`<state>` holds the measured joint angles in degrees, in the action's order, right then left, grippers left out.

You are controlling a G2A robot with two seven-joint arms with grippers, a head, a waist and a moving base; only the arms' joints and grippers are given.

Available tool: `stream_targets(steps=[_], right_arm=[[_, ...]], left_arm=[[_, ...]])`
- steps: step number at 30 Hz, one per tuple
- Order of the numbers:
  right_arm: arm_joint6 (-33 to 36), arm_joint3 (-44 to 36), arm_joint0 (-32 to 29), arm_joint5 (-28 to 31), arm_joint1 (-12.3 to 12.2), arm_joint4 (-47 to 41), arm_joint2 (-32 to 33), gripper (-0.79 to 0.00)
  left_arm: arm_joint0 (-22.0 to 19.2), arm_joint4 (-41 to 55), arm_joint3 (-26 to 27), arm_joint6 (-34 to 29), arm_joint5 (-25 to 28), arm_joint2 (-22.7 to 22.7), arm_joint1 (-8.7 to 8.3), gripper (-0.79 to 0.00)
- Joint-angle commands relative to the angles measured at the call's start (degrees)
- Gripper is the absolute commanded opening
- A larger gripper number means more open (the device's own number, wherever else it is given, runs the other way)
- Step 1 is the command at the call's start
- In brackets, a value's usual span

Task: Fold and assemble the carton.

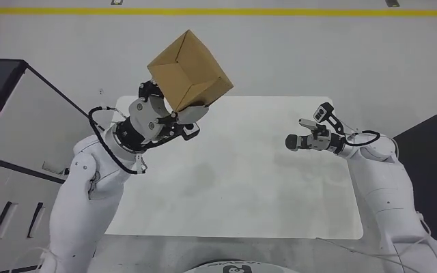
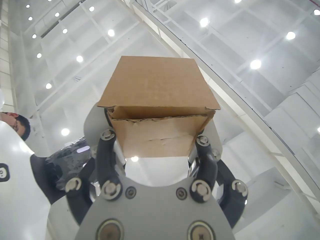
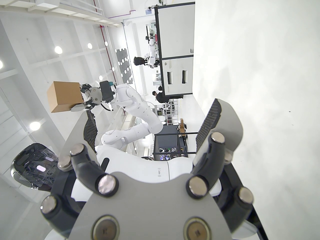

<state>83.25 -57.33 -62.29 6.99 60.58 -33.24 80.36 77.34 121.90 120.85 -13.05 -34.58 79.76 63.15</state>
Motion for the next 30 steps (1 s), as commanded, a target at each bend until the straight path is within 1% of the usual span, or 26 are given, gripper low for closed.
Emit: stream_targets(steps=[1, 3, 6, 13, 20, 22, 28, 30], right_arm=[[0.0, 0.0, 0.0, 0.0, 0.0, 0.0, 0.0, 0.0], [0.0, 0.0, 0.0, 0.0, 0.0, 0.0, 0.0, 0.0], [0.0, 0.0, 0.0, 0.0, 0.0, 0.0, 0.0, 0.0], [0.0, 0.0, 0.0, 0.0, 0.0, 0.0, 0.0, 0.0], [0.0, 0.0, 0.0, 0.0, 0.0, 0.0, 0.0, 0.0], [0.0, 0.0, 0.0, 0.0, 0.0, 0.0, 0.0, 0.0], [0.0, 0.0, 0.0, 0.0, 0.0, 0.0, 0.0, 0.0], [0.0, 0.0, 0.0, 0.0, 0.0, 0.0, 0.0, 0.0]], left_arm=[[-0.1, -0.3, 0.1, 0.3, -0.3, 0.2, 0.02, -0.785], [-0.4, -2.2, 0.2, 0.5, -0.3, 0.6, 0.01, -0.785], [-0.9, -9.8, 0.6, -0.1, -0.3, 1.0, -0.08, -0.785], [-2.1, -26.2, 0.3, -8.8, 0.8, 0.6, -0.15, -0.785], [-3.3, -43.2, -0.8, -19.4, 5.1, -0.4, -0.43, -0.785], [-2.8, -43.2, -2.4, -21.3, 5.6, -1.1, -0.37, -0.785], [-2.8, -43.2, -2.4, -21.3, 5.6, -1.1, -0.37, -0.785], [-2.7, -44.9, -1.9, -21.5, 6.3, -1.3, -0.38, -0.785]])
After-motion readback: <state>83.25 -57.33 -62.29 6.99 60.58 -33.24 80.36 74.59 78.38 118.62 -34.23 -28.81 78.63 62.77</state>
